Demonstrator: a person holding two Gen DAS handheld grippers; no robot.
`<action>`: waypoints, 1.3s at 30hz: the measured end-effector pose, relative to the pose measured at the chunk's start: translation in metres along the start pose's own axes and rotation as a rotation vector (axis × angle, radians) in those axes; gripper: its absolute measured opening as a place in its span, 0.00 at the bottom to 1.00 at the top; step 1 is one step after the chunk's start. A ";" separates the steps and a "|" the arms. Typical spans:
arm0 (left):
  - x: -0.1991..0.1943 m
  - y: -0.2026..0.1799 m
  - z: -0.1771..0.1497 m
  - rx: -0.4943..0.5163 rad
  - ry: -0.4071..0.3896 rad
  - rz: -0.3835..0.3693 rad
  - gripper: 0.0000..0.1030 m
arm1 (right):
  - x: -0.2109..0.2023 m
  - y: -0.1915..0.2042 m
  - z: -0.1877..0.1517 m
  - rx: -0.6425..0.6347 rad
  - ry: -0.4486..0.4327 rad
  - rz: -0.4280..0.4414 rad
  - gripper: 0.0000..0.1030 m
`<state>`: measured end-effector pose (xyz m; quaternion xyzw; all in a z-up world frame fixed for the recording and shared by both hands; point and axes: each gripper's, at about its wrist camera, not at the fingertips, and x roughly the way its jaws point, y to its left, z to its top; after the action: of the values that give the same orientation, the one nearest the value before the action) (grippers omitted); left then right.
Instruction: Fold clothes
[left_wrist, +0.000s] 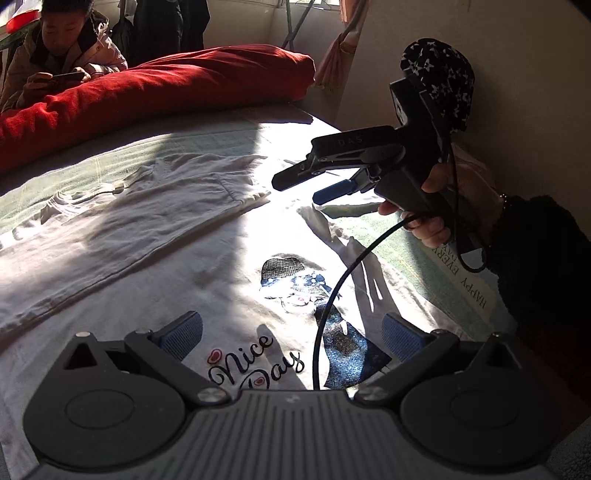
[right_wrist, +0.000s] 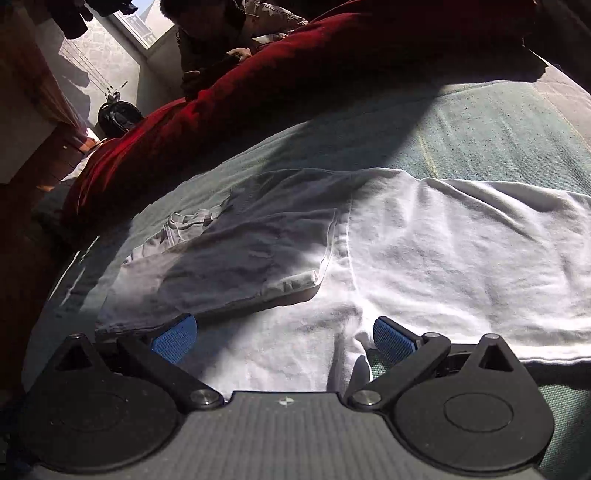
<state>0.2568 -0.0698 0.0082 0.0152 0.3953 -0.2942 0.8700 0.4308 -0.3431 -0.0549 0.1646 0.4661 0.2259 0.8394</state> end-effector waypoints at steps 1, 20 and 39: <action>-0.002 -0.001 -0.002 -0.006 -0.003 0.002 0.99 | 0.000 0.001 -0.002 0.002 0.002 -0.005 1.00; -0.021 0.009 -0.030 -0.097 -0.003 0.054 0.99 | 0.007 0.024 -0.017 -0.025 0.002 -0.005 1.00; -0.029 0.006 -0.039 -0.132 -0.026 0.048 0.99 | -0.016 0.029 -0.059 -0.068 0.049 -0.081 1.00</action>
<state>0.2184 -0.0401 -0.0001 -0.0363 0.4021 -0.2468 0.8809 0.3659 -0.3234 -0.0593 0.1113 0.4850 0.2112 0.8413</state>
